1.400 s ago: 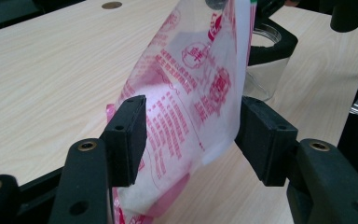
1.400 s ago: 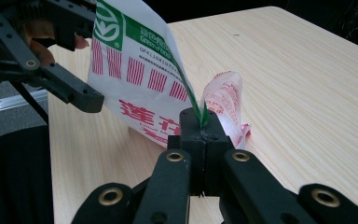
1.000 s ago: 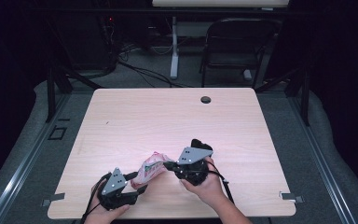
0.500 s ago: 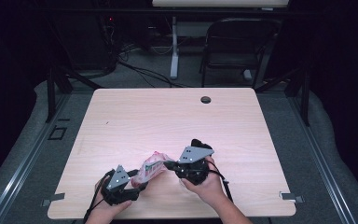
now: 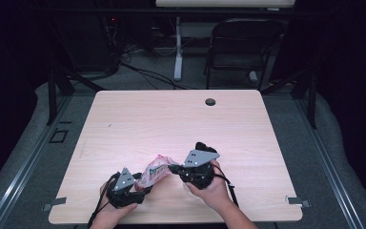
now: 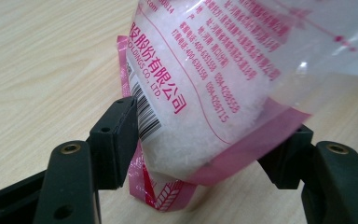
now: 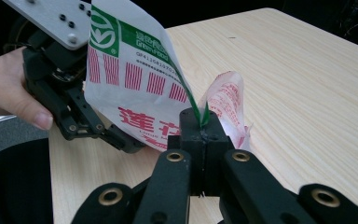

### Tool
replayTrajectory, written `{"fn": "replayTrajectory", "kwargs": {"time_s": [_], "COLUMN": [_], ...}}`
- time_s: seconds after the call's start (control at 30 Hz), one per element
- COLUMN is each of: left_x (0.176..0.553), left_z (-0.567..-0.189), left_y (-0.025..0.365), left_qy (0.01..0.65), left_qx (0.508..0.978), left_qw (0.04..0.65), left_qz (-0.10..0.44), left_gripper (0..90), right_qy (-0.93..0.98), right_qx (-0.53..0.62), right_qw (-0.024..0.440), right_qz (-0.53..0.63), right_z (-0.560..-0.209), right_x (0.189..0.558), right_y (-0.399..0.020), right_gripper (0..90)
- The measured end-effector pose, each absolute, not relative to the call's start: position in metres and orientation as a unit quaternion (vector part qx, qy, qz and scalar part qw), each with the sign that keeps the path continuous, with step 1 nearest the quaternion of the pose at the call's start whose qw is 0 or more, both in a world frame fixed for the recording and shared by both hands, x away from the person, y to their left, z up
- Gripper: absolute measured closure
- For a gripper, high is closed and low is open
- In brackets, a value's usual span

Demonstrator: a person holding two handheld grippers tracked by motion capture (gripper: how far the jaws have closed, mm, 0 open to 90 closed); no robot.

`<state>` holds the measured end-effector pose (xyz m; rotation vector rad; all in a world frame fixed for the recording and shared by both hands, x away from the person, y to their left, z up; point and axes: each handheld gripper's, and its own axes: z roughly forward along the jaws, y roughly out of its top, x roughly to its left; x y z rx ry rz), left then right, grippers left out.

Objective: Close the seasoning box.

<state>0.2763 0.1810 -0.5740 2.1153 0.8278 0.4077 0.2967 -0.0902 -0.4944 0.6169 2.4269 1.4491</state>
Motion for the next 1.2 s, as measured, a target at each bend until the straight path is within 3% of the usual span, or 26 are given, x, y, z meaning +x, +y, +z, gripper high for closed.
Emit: {"fn": "replayTrajectory", "kwargs": {"time_s": [0.93,1.2], "left_x": [0.296,0.299], "left_z": [-0.587,-0.587], "left_y": [0.163,0.161], "left_qy": [0.338,0.341], "left_qx": [0.846,0.847], "left_qw": [0.377,0.373], "left_qz": [0.165,0.165], "left_gripper": [33.9,38.4], "right_qy": [0.824,0.823], "right_qx": [0.218,0.219], "right_qw": [0.113,0.114], "right_qz": [0.510,0.512], "right_z": [-0.494,-0.493], "right_x": [0.298,0.298], "right_y": [-0.090,-0.090], "right_gripper": [90.0,90.0]}}
